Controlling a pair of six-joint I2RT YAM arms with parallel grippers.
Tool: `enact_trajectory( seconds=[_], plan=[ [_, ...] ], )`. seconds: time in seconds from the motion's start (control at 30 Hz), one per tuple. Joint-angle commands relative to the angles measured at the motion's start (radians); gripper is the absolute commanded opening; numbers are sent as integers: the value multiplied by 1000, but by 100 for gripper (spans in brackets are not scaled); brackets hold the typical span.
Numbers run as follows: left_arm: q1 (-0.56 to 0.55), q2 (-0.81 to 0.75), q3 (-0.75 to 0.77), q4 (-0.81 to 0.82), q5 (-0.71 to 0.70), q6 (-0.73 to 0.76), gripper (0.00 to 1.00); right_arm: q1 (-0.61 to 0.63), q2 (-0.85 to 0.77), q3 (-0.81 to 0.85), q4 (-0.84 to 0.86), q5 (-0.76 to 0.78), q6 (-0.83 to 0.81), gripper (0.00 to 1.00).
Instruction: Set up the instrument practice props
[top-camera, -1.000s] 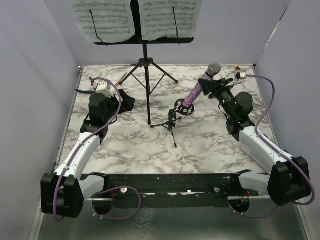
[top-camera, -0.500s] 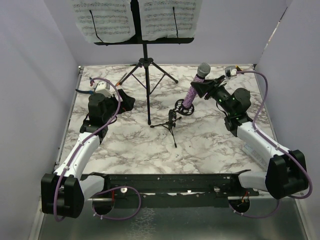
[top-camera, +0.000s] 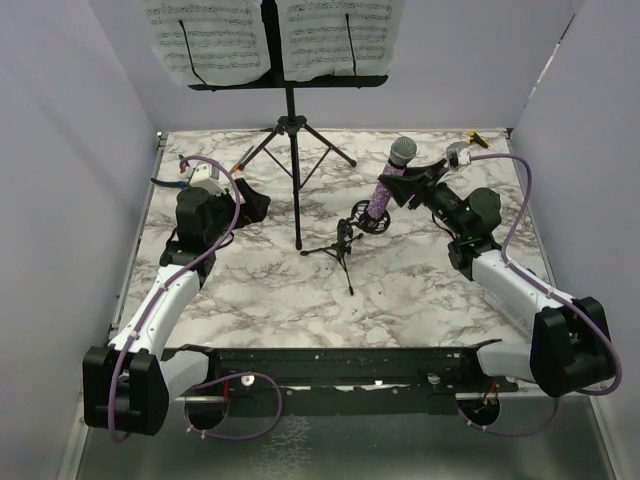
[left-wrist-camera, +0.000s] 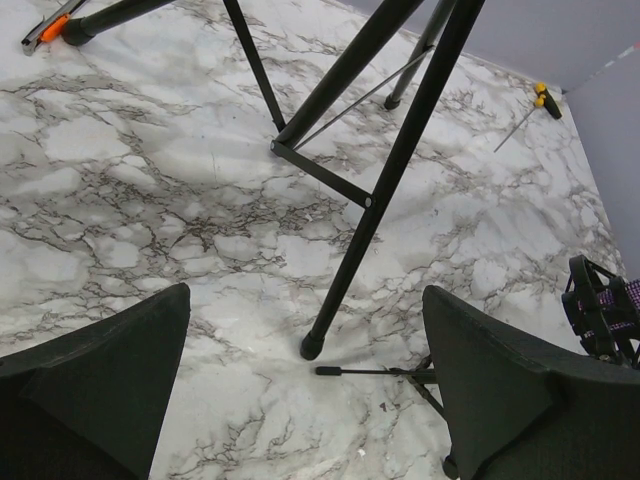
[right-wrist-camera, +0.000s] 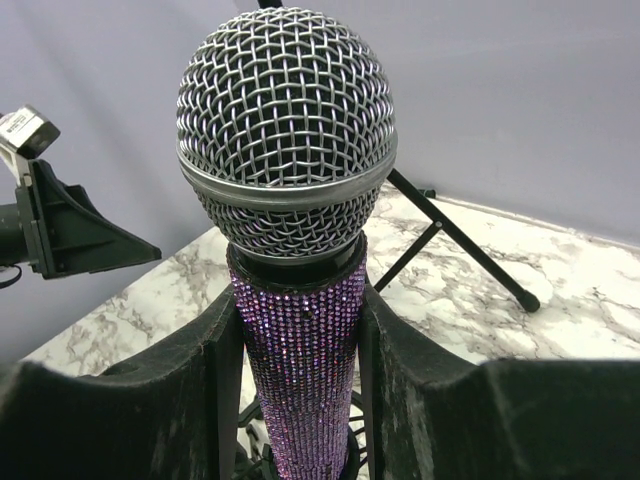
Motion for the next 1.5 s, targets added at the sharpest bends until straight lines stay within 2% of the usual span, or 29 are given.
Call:
enact_trajectory(
  seconds=[0.0, 1.47],
  plan=[
    [9, 7, -16, 25, 29, -9, 98, -2, 18, -27, 108, -49, -13, 0],
    [17, 9, -24, 38, 47, -26, 98, 0, 135, -199, 335, -95, 78, 0]
  ],
)
